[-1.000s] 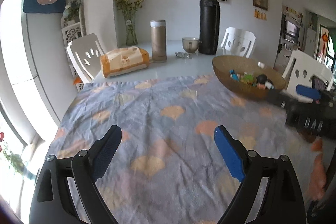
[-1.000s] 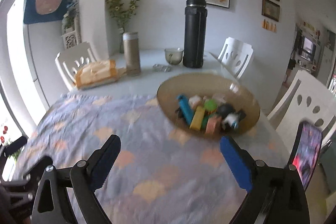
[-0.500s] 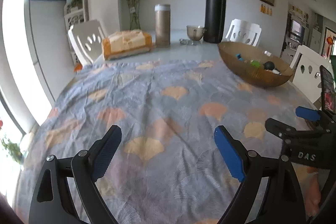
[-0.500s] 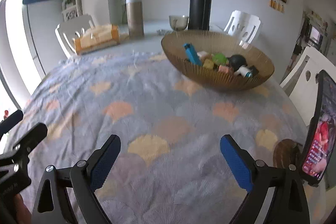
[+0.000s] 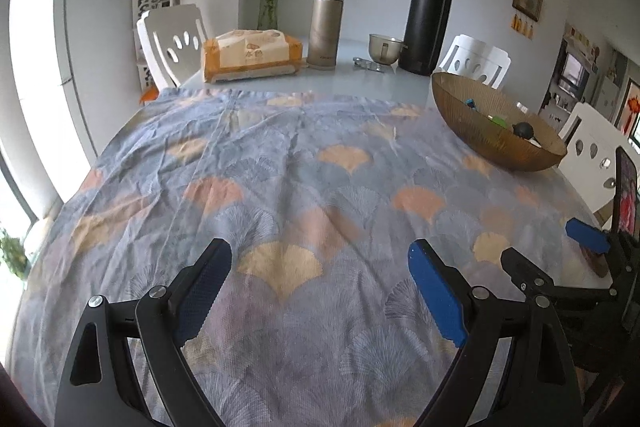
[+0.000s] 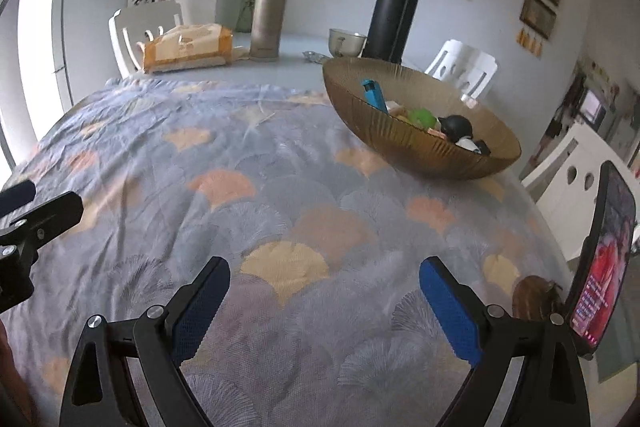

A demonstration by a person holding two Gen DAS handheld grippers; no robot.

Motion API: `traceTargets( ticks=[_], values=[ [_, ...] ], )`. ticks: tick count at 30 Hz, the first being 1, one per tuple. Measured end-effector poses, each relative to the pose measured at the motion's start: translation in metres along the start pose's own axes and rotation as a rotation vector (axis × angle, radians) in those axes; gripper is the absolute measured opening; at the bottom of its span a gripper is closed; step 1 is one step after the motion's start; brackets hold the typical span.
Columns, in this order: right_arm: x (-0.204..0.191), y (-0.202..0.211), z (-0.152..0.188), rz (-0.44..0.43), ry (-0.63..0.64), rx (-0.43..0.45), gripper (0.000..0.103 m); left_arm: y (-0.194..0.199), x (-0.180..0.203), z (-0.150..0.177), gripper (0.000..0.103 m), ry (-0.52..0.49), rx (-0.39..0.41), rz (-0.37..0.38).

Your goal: Organize rigid objects

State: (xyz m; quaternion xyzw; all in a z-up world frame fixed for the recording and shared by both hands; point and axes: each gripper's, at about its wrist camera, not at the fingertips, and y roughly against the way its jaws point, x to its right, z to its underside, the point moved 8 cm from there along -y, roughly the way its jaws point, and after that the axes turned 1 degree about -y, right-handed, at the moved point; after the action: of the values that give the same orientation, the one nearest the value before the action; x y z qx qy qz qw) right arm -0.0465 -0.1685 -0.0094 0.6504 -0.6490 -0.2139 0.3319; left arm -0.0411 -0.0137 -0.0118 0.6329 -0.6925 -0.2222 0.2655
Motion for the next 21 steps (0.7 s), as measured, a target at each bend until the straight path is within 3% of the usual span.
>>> traceTargets(
  ticks=[7, 13, 21],
  values=[
    [0.010, -0.006, 0.002, -0.034, -0.067, -0.035, 0.095, 0.000, 0.007, 0.001, 0.091, -0.044, -0.007, -0.012],
    [0.008, -0.007, 0.002, -0.026, -0.055, -0.039, 0.095, 0.003, 0.015, 0.001, 0.098, -0.092, 0.007, -0.025],
    [0.009, -0.007, 0.003, -0.033, -0.067, -0.045, 0.095, 0.004, 0.018, 0.002, 0.099, -0.101, 0.012, -0.027]
  ],
)
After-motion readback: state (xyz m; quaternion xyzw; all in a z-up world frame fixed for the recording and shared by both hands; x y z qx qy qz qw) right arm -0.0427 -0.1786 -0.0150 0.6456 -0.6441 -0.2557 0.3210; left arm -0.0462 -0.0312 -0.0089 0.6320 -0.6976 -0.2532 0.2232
